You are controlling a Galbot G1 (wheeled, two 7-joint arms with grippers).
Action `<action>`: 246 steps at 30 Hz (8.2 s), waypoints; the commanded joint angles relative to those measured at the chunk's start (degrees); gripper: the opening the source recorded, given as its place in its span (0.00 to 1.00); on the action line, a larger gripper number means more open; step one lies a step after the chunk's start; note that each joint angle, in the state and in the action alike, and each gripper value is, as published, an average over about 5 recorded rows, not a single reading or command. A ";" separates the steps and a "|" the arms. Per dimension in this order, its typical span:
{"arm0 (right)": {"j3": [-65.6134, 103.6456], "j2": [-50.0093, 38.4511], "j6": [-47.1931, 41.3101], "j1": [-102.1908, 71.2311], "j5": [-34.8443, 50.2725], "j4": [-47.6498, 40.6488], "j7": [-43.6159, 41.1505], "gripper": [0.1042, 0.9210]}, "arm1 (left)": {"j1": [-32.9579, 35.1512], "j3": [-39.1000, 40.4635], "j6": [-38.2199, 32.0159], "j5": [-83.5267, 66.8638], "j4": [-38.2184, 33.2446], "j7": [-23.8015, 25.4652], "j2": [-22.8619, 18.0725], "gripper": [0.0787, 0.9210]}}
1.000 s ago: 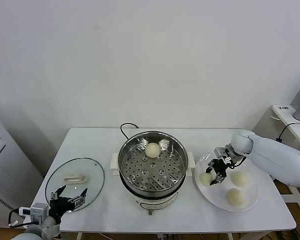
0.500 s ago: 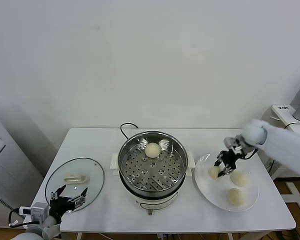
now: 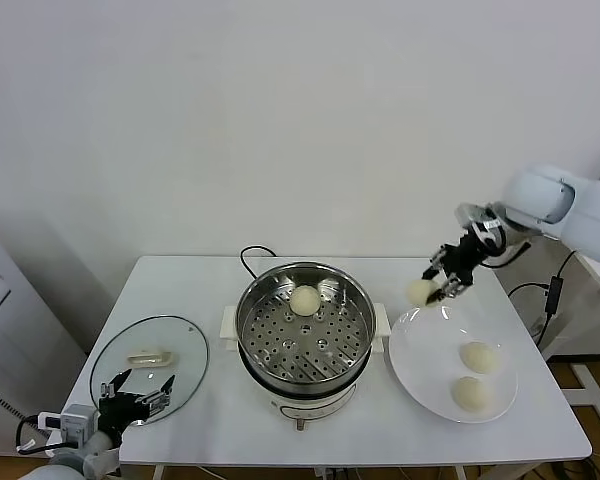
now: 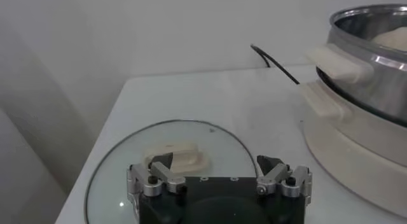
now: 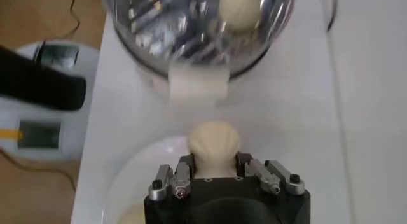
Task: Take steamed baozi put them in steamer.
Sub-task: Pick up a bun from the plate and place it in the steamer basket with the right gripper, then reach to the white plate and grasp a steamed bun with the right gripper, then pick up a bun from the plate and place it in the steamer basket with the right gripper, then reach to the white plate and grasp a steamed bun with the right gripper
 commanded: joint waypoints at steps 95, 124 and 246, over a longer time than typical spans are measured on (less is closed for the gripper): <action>-5.90 -15.20 5.34 -12.25 -25.58 2.28 -4.29 0.88 | -0.88 0.25 -0.54 -2.07 -0.32 0.17 0.71 0.88; 18.99 -8.39 8.98 -43.00 -34.51 -10.24 -0.24 0.88 | -1.10 0.35 -0.22 -1.80 0.34 0.14 0.38 0.88; 22.04 8.04 29.08 -18.09 -28.54 -28.85 -17.52 0.88 | -1.76 -0.20 -0.49 -3.08 1.21 0.07 3.28 0.88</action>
